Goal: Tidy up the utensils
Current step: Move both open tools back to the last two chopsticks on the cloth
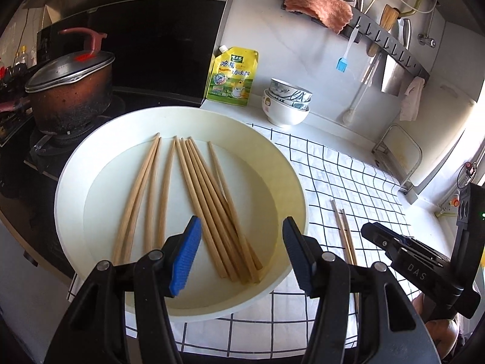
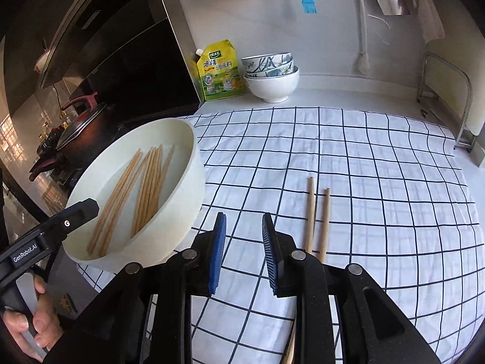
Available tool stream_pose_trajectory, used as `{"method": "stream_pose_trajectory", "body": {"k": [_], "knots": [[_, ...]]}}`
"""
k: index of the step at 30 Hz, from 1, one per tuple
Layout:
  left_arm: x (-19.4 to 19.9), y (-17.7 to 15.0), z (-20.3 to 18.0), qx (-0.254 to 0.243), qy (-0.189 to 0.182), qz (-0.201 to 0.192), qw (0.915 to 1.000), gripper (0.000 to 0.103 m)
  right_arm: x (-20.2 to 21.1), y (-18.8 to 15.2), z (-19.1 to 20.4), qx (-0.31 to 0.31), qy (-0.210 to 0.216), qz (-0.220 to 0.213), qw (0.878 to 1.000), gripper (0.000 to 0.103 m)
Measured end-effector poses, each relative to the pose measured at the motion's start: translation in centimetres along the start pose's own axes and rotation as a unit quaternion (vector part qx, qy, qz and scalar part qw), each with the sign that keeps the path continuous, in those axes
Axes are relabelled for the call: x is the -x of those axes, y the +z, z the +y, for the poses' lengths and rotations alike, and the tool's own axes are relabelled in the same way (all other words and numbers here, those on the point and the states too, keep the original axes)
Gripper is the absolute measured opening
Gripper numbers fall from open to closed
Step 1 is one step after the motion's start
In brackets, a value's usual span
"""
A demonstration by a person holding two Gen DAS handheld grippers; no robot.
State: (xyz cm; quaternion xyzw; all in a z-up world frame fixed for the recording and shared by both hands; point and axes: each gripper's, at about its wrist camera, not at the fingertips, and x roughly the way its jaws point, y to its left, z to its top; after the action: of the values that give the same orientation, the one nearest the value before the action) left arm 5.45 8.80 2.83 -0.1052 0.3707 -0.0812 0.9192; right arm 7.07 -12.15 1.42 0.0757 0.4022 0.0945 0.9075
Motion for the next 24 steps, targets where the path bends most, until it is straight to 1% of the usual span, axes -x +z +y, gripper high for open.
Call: {"method": "stream_pose_trajectory", "body": {"k": [6,14,18,24], "knots": [[-0.1,-0.4,-0.6,-0.005,0.012,0.006,0.9999,0.055,0.7,-0.5,-1.6,-0.013,-0.004,-0.005,1.000,0.025],[-0.2,-1.1,-2.6,-0.017,0.009,0.010,0.9998,0.056,0.8,-2.2,-3.0,-0.018,-0.006,0.006,1.000,0.026],[-0.1,-1.7,-4.1,-0.025,0.002,0.011,0.9996,0.058,0.7,-3.2,-3.7,-0.013,-0.022,0.011,1.000,0.026],[0.0,-2.7,-6.1,-0.033,-0.013,0.016,0.9992,0.062,0.0,-5.0,-5.5,-0.025,-0.047,0.028,0.998,0.026]]}}
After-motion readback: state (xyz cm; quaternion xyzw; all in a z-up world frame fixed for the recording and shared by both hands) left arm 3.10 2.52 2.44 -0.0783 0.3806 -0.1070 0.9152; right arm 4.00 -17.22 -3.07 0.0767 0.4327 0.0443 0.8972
